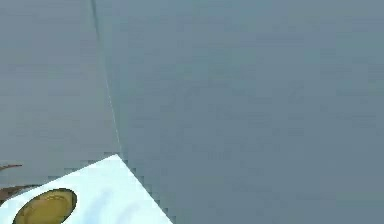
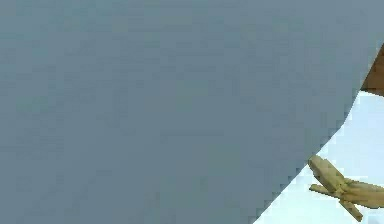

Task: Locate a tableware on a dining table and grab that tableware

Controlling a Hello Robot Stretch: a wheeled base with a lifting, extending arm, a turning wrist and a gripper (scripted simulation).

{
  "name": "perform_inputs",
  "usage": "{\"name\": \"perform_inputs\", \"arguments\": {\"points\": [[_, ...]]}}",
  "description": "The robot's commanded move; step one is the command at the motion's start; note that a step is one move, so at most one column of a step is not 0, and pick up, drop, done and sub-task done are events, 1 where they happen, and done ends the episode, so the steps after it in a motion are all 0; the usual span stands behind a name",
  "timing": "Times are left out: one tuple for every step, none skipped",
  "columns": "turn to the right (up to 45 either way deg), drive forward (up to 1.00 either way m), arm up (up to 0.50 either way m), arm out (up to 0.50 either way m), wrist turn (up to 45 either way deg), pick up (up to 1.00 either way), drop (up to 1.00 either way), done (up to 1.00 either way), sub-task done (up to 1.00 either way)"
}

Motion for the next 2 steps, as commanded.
{"name": "perform_inputs", "arguments": {"points": [[-45.0, 0.00, 0.00, 0.00, 0.0, 0.00, 0.00, 0.00, 0.00], [-45.0, 0.00, 0.00, 0.00, 0.0, 0.00, 0.00, 0.00, 0.00]]}}
